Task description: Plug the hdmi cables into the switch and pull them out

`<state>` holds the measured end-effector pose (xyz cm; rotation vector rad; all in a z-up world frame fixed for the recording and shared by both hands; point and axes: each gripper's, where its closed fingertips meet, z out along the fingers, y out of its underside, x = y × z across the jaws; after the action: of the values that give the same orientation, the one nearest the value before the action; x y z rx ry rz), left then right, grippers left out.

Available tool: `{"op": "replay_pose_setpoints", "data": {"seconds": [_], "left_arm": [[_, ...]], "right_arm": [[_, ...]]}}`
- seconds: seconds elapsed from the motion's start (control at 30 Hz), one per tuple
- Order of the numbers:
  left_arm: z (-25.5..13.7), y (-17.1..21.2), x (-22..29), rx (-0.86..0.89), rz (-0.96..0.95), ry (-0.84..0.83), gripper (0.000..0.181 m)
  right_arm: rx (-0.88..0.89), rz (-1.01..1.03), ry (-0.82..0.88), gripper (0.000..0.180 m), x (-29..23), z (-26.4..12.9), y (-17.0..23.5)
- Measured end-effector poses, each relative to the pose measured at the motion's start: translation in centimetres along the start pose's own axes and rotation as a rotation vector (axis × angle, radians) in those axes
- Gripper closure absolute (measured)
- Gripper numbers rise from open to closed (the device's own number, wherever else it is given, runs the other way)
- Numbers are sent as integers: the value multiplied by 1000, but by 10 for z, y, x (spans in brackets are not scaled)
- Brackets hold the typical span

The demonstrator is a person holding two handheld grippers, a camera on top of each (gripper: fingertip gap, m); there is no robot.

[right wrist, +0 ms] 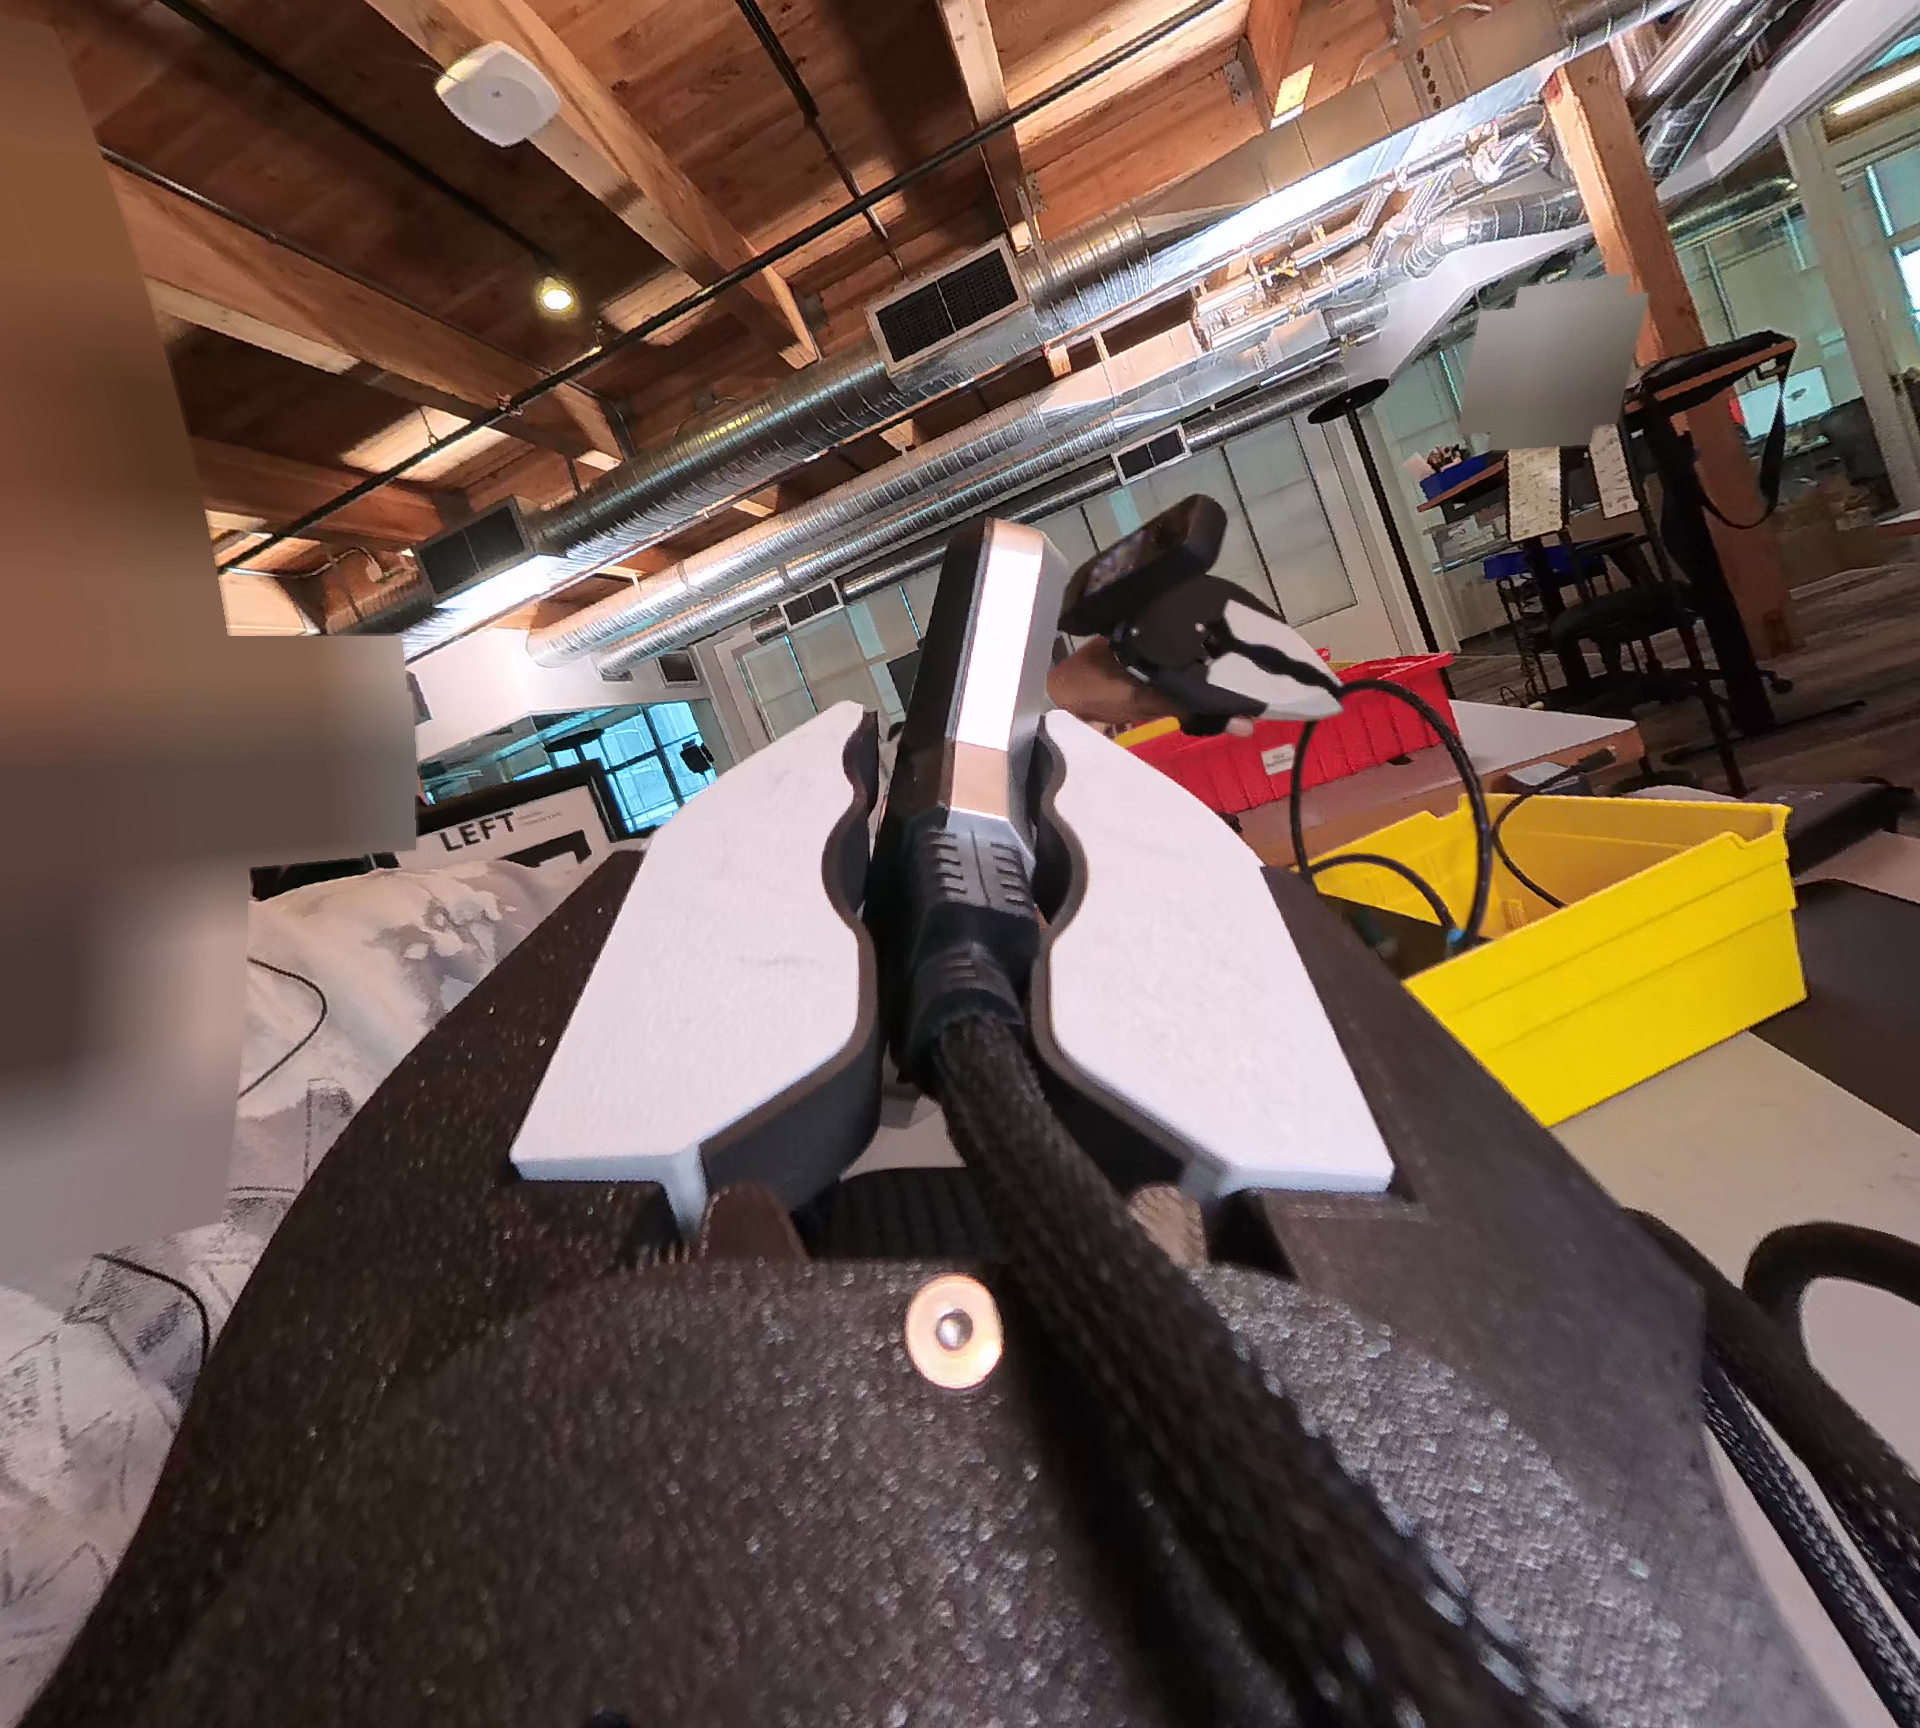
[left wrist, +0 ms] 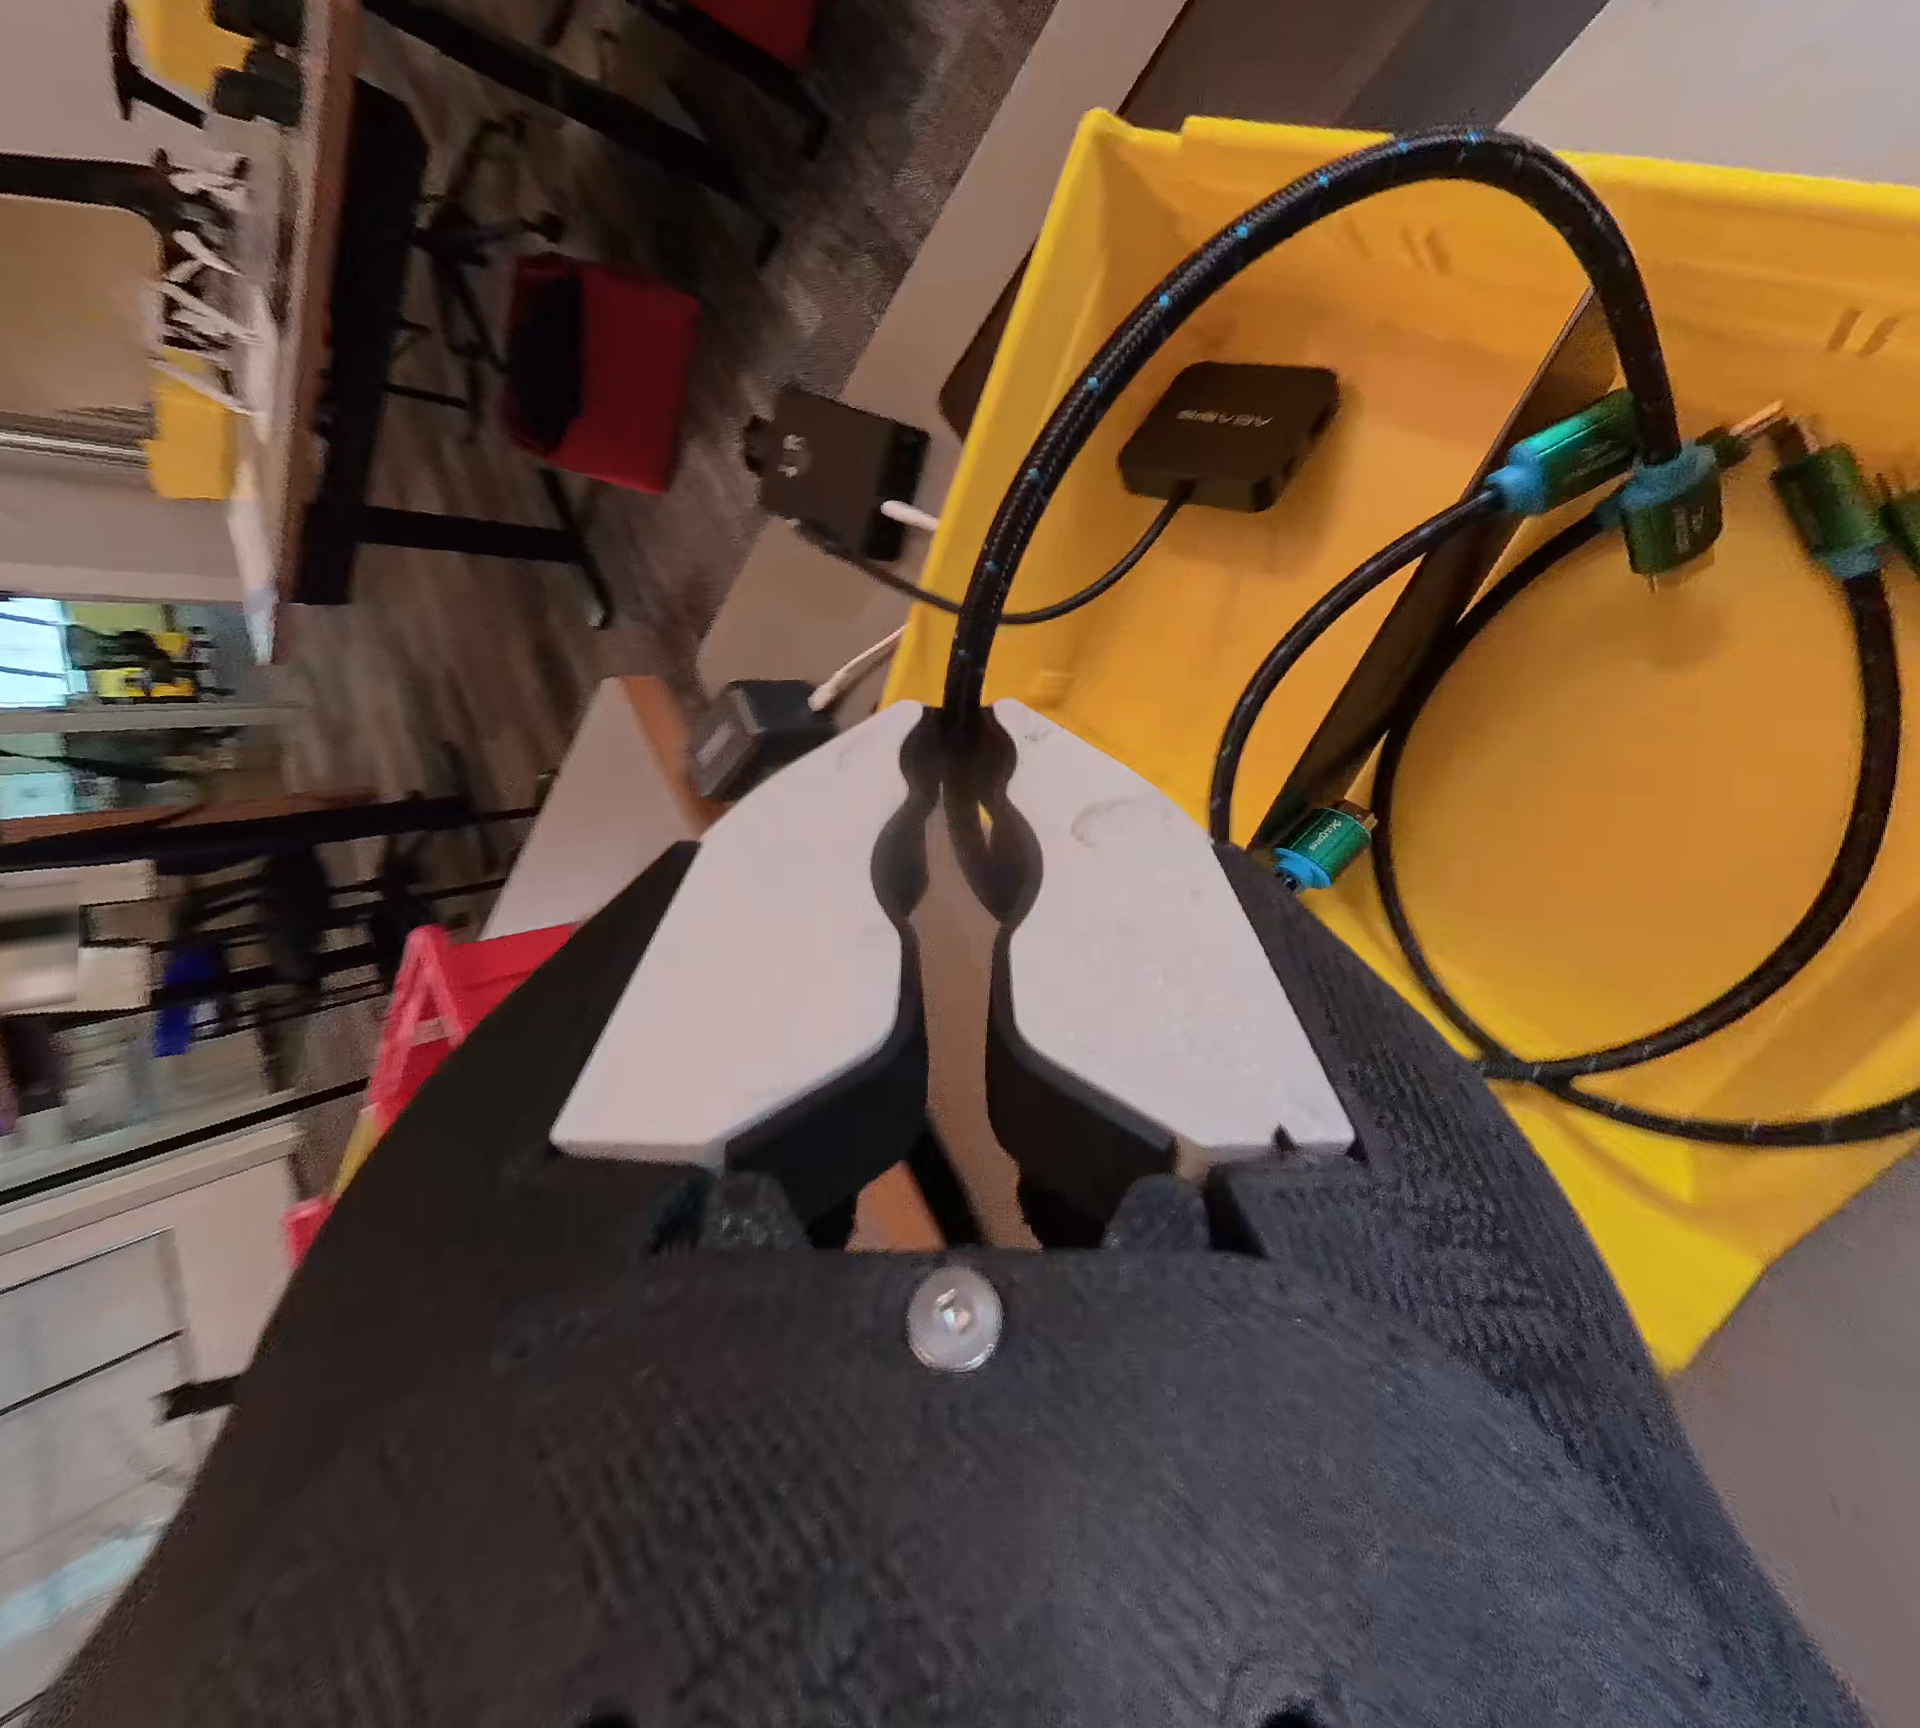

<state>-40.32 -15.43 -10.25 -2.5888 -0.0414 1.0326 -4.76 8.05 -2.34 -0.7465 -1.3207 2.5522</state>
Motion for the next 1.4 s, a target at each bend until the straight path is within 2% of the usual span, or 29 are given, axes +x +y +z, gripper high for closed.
{"op": "replay_pose_setpoints", "data": {"seconds": [0.17, 0.27, 0.33, 0.37, 0.43, 0.53, 0.67, 0.8, 0.93, 1.0, 1.13, 1.27, 1.4], "left_arm": [[-53, -3, -36, -99, 122, -131, 174], [-85, -14, -55, -95, 106, -182, 173], [-107, -27, -55, -33, 34, -147, 173], [-116, -35, -47, 8, -23, -78, 173], [-128, -55, -19, 123, -127, 93, 173], [-132, -79, 49, 248, -265, 423, 174], [-112, -90, 162, 304, -466, 826, 173], [-75, -81, 252, 312, -688, 1015, 173], [-50, -60, 289, 318, -839, 1046, 173], [-44, -47, 294, 298, -816, 992, 173], [-48, -38, 275, 346, -632, 742, 162], [-70, -65, 303, 382, -514, 830, 156], [-67, -91, 353, 333, -439, 966, 150]], "right_arm": [[20, 1, -12, 153, -5, 0, -6], [24, -1, -15, 153, -8, -1, -7], [19, -10, -14, 153, -8, -1, -8], [17, -14, -13, 153, -9, -1, -8], [20, -17, -15, 153, -10, -2, -10], [28, -18, -18, 153, -13, -3, -13], [22, -34, -13, 153, -16, -3, -14], [16, -50, -2, 153, -17, -4, -15], [21, -49, 5, 153, -15, -8, -16], [23, -46, 12, 153, -12, -9, -16], [24, -37, 20, 153, -7, -10, -15], [13, -30, 22, 153, -5, -7, -10], [-8, -41, 22, 153, -8, -3, -6]]}}
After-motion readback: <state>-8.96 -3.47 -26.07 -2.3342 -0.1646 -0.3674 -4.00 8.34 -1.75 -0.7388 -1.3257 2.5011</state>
